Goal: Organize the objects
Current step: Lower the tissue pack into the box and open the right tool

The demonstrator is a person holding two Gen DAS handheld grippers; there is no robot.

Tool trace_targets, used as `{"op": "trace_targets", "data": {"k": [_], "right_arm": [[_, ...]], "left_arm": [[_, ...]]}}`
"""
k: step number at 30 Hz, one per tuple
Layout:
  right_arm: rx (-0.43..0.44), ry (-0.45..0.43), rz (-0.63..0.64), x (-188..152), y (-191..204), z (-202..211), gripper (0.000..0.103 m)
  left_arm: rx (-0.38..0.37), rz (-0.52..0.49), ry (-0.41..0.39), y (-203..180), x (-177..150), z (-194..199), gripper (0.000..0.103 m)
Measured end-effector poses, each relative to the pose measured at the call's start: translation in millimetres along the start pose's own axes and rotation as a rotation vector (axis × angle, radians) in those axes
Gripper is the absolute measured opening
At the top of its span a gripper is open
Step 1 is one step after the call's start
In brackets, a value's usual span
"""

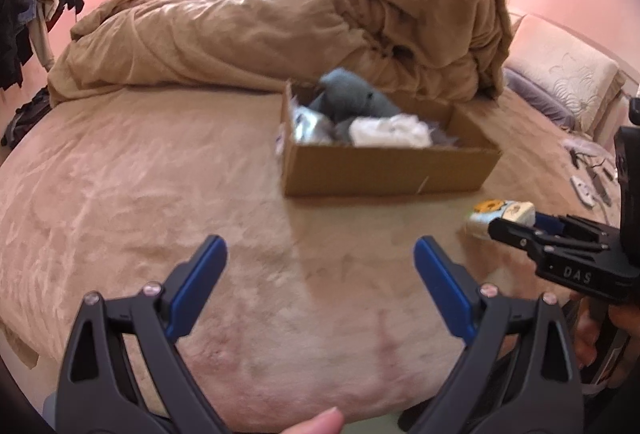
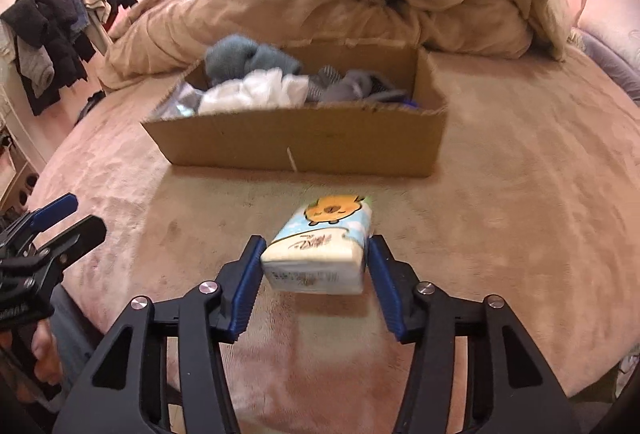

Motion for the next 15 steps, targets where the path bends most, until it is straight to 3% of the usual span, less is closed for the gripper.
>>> {"op": "trace_targets", "data": {"k": [7,15], "right_arm": [[0.008,-0.114,0.015,42.5,-8.9,40.7,0.053],[-0.009,-0.200,0.060,97.0,-16.1,46.9,0.053]], "left_arm": [[-0.028,-0.072,-0.085,-28.6,53.0,8.4,0.096],[-0.063,-0.098,-0.165,-44.0,109.2,4.1,0.096]]}}
Point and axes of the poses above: each gripper's, at about its wrist camera, not at the fingertips, and z roughly against the way its jaws point, y to its left, x to its top, the point moved 9 cm from there along -z, roughly the way its jaws point, and after that the axes turned 9 degrees about -y, right-handed, at the moved point
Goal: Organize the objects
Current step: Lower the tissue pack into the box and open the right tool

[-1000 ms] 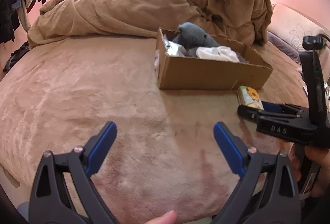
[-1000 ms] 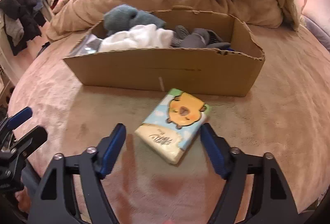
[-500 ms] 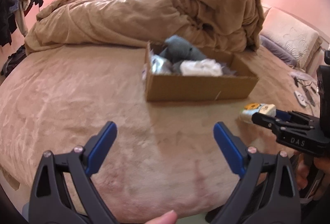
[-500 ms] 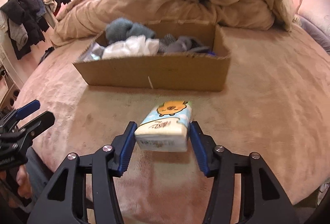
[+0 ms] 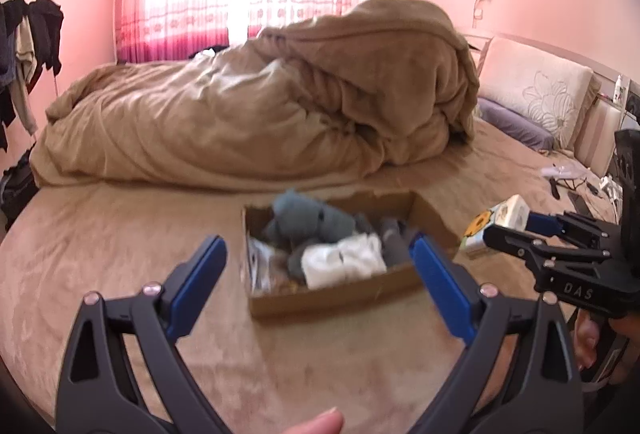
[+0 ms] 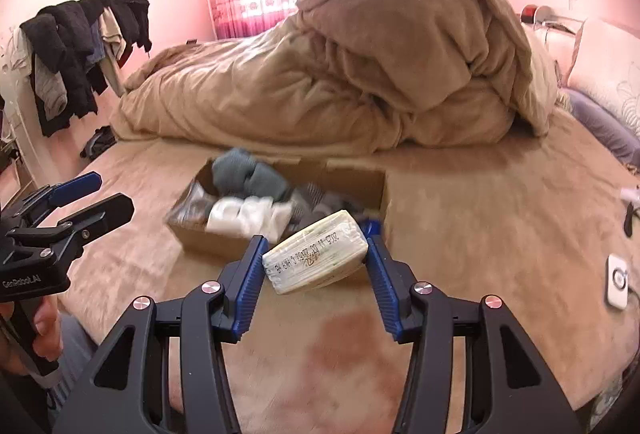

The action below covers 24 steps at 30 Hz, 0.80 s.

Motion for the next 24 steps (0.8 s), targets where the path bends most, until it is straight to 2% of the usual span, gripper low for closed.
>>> {"op": "trace_targets", "data": {"k": [8,16,20,24], "right_arm": [[-0.002,-0.023,-0.007,23.6,-11.6,-35.0,0.053],[-0.024,0.000,-0.031,26.5,-15.9,-88.5,0.053],[-0.048,0.045,-0.025,11.5,-19.8,-115.8,0.053],[-0.082,0.087,-0.016,-12.1,-23.9,-121.2,0.056]], "left_arm": [[-0.009,0.018,0.010,8.5,10.1,-35.2,0.096],[0.011,0.026,0.022,24.7,14.5,-65.0,0.096],[0.015,0.065,0.087,36.3,-5.5,-81.7,0.096],[-0.002,0.094,0.143,38.8,-27.0,-91.2,0.096]]}}
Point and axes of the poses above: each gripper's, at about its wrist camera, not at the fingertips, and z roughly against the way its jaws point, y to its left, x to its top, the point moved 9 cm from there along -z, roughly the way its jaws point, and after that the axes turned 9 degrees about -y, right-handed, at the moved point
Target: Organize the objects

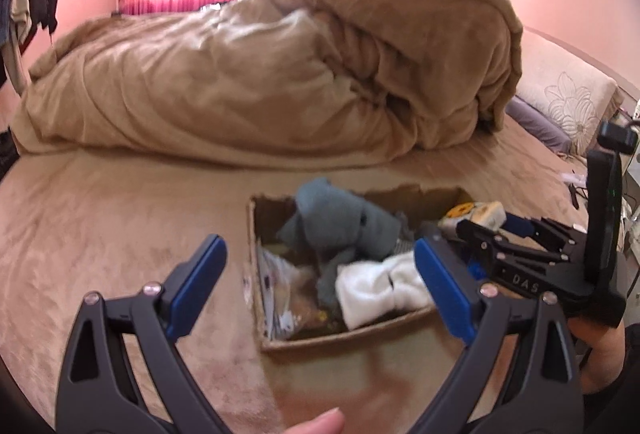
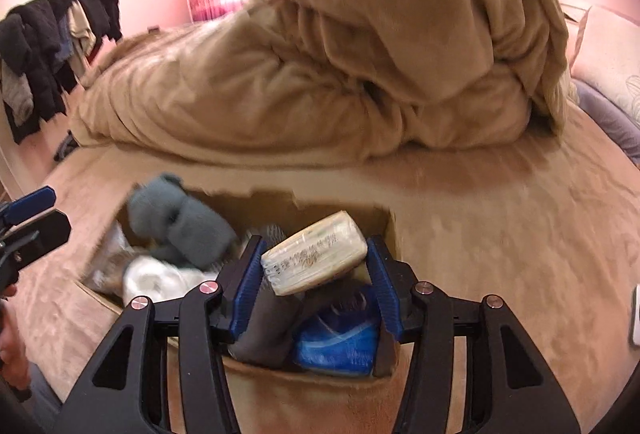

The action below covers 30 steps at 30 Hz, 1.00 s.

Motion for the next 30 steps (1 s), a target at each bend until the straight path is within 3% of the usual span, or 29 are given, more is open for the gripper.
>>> {"op": "trace_targets", "data": {"k": [1,3,5,17,25,30], "right_arm": [[-0.011,0.003,0.005,-5.7,-0.5,1.3,0.058],[-0.020,0.000,0.012,-13.8,0.1,5.6,0.075],[-0.023,-0.008,0.014,-19.5,0.1,13.4,0.079],[-0.018,-0.022,0.005,-32.0,-1.8,71.7,0.080],[0.012,0.002,-0.036,-48.3,6.0,116.5,0.080],[0.030,0.003,-0.039,-56.7,12.5,150.0,0.080]], "left_arm": [[-0.004,0.005,0.007,-0.1,-3.8,-1.0,0.096],[-0.009,0.011,0.025,-2.9,-12.6,-2.3,0.096],[-0.012,0.007,0.032,-8.4,-18.4,0.1,0.096],[0.017,0.043,0.006,-22.5,-49.6,59.4,0.096],[-0.009,0.054,-0.017,-40.2,-56.8,111.8,0.096],[0.036,0.030,-0.013,-50.0,-64.9,137.1,0.096]]}}
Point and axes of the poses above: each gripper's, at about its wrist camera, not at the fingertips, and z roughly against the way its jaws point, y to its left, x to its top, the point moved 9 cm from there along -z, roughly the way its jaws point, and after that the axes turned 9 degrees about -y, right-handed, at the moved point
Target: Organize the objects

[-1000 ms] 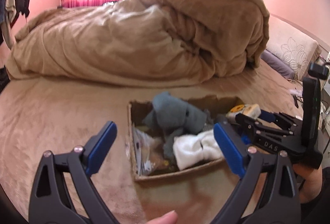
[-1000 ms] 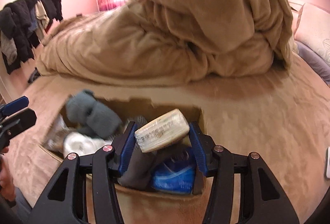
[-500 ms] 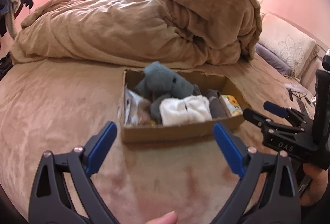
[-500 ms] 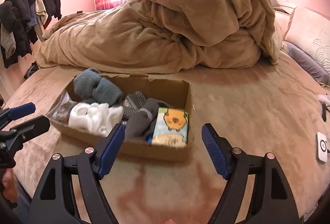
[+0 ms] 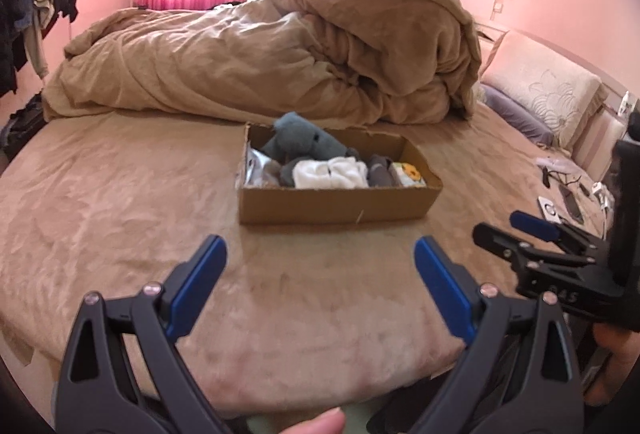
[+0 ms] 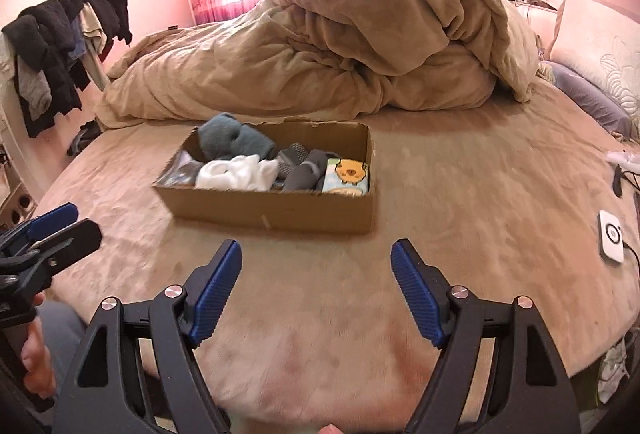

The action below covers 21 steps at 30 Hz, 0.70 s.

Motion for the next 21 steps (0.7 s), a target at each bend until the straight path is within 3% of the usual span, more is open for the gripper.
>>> {"op": "trace_targets", "data": {"k": [8,12,21], "right_arm": [[-0.005,-0.017,0.013,-11.8,10.5,46.9,0.080],[-0.002,-0.038,0.008,-16.2,17.3,67.7,0.080],[-0.026,-0.084,0.006,-14.6,19.0,99.9,0.080]], "left_arm": [[-0.032,0.029,-0.008,-20.8,-20.9,41.6,0.096],[0.039,-0.006,-0.001,-23.7,-30.9,57.0,0.096],[0.070,-0.009,-0.045,-12.7,-28.7,82.6,0.096]]}}
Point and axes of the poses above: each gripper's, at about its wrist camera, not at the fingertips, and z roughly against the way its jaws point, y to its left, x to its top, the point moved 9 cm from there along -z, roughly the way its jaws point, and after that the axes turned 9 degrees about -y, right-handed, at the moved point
